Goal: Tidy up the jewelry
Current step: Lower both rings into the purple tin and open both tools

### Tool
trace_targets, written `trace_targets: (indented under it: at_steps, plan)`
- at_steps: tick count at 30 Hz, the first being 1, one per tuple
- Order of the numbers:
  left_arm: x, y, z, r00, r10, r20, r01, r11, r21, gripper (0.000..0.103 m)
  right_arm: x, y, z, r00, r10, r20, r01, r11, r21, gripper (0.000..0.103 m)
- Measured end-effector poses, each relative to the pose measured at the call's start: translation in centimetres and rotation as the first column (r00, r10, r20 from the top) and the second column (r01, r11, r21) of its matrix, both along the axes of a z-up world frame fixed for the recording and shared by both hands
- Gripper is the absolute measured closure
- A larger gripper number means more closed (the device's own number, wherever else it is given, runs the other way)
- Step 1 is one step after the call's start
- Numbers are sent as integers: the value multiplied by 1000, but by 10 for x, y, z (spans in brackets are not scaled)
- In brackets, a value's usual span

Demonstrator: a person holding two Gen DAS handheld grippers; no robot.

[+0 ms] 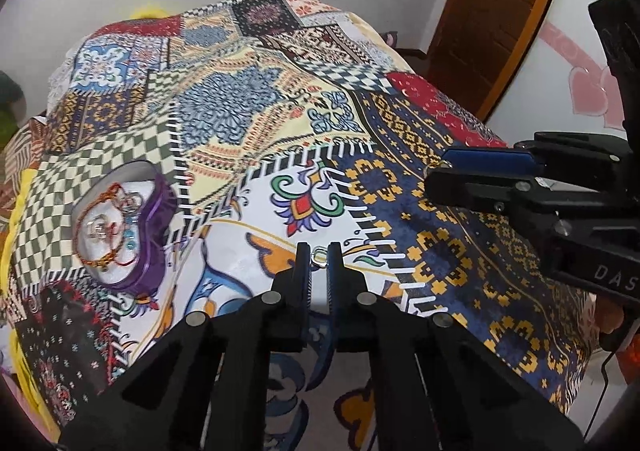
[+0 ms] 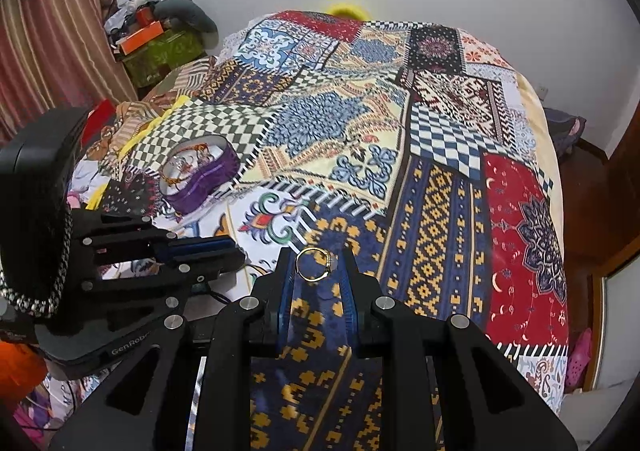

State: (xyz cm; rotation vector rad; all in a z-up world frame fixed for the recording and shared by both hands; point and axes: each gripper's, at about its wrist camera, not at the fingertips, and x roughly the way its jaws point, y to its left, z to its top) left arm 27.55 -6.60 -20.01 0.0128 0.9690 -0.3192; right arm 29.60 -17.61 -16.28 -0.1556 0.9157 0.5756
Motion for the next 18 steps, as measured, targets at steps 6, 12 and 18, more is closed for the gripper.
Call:
trace_targets:
  at_steps: [6, 12, 18]
  plan:
    - [-12, 19, 16, 998, 36, 44, -36, 999, 17, 97, -2, 15, 15, 999, 17, 30, -17, 1000, 9, 83]
    - [-17, 48, 31, 993, 91, 79, -91, 996, 0, 97, -5, 36, 24, 998, 42, 51, -43, 999, 14, 83]
    - [-18, 84, 42, 982, 159, 105, -157, 987, -22, 97, -4, 58, 27, 996, 72, 60, -73, 997, 17, 83]
